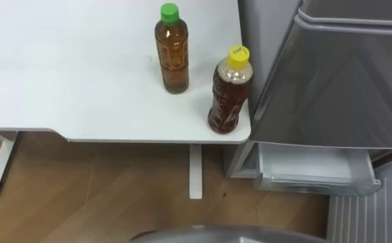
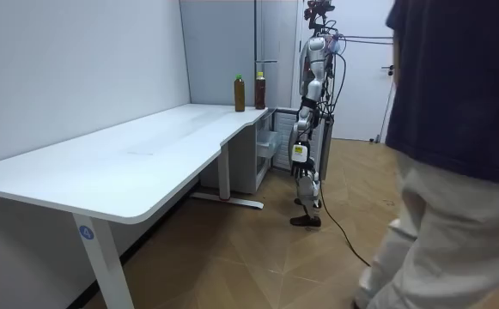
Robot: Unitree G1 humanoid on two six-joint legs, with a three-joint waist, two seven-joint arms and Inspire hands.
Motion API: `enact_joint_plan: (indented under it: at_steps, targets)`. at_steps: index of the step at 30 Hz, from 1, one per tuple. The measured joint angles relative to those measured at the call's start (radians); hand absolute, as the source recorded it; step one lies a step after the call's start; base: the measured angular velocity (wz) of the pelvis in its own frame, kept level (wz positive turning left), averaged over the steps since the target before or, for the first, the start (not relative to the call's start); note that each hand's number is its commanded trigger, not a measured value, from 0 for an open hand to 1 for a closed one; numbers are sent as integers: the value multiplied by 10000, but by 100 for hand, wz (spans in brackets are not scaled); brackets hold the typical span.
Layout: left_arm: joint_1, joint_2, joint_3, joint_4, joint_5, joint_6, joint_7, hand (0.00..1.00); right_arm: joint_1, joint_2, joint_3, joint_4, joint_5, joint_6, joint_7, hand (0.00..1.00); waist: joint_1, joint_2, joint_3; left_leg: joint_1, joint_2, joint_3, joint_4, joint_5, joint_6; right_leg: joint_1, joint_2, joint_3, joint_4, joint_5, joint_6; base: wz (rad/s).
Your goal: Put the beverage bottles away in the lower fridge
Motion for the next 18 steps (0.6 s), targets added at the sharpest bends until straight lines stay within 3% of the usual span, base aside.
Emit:
enact_joint_plan:
  at_steps: [18]
  targets:
    - [12, 3, -212, -66, 94, 33, -37, 0, 63, 7, 120, -147, -298, 7, 520, 0, -3, 24, -11, -6, -6, -7, -12, 0, 1, -28, 6, 56, -10, -4, 1, -1]
